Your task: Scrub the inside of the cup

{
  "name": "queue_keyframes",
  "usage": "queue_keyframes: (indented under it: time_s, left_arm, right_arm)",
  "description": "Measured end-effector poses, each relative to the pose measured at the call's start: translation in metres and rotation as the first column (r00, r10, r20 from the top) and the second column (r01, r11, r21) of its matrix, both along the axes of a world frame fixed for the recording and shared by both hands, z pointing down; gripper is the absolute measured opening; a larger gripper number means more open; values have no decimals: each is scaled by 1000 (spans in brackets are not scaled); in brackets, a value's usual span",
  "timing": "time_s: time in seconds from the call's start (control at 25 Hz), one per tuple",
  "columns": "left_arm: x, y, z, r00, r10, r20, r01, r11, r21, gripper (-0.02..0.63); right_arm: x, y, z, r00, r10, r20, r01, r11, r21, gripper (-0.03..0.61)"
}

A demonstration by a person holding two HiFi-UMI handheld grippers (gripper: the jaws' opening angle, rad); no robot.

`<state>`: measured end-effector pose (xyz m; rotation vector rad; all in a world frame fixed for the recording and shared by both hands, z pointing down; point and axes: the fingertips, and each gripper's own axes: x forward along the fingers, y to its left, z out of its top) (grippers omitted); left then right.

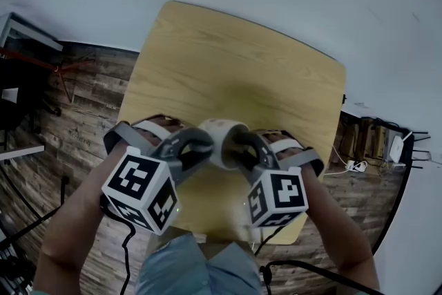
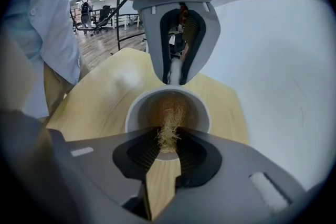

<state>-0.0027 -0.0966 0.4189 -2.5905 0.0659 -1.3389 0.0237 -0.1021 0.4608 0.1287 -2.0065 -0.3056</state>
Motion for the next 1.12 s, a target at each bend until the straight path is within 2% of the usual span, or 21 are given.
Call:
queue_keyframes:
  time_s: [0.12, 0.28, 0.48, 0.68, 0.88, 1.12]
  left_arm:
    - [1, 1, -2, 1000, -4, -1, 4, 1000, -5, 95]
    - [1, 1, -1, 1000, 6, 4, -6, 1000, 1, 95]
    - [2, 0, -2, 1000, 15, 16, -15, 1000, 14, 94]
    - [7, -2, -2, 1000, 16, 13, -17, 999, 40, 95]
    - [7, -1, -1, 1000, 20, 14, -21, 999, 45, 95]
    - [9, 2, -1, 999, 42, 29, -43, 997, 56, 94]
  right_arm:
    - [0, -8, -6, 1000, 18, -8, -17, 998, 58, 83]
    - [-1, -13, -5, 996, 1, -90, 9, 993, 115, 74]
    - [-1, -11, 3, 981, -38, -190, 54, 995, 81, 65]
    - [4, 0, 9, 953, -125, -276, 137, 990, 25, 58]
    - [2, 18, 7, 962, -136, -236, 123, 990, -69, 57]
    - [-7, 24, -4, 982, -105, -159, 90, 991, -101, 55]
